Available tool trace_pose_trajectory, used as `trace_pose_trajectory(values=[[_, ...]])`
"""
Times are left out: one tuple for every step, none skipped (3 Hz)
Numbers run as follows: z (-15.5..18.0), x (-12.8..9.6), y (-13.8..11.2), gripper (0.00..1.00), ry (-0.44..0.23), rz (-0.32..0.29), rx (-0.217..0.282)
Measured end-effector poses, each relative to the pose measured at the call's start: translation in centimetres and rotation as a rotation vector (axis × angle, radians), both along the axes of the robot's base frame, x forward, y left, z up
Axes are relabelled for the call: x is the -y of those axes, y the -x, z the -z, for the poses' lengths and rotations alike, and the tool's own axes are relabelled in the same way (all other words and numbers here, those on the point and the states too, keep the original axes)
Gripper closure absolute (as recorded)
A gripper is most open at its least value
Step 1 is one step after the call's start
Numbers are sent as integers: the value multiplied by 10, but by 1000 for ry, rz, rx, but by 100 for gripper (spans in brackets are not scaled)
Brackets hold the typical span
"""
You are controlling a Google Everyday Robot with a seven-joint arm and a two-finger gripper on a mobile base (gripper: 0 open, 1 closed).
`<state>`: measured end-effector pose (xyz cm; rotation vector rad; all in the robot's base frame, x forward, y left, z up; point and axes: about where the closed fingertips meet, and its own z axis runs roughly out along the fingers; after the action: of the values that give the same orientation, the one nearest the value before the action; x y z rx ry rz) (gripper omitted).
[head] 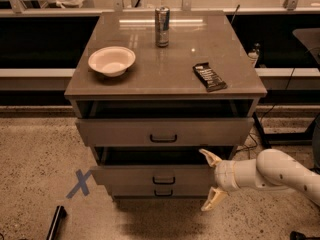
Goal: Open middle drawer
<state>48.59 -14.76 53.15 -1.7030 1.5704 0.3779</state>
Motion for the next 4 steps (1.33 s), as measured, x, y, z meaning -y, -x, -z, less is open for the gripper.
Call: trace_pose_trajectory(values=[[3, -6, -3, 0, 11, -10, -12], [21, -12, -8, 0, 53, -22, -66], [52, -14, -18, 0, 107, -30, -128], [78, -14, -26, 0, 126, -25, -175]])
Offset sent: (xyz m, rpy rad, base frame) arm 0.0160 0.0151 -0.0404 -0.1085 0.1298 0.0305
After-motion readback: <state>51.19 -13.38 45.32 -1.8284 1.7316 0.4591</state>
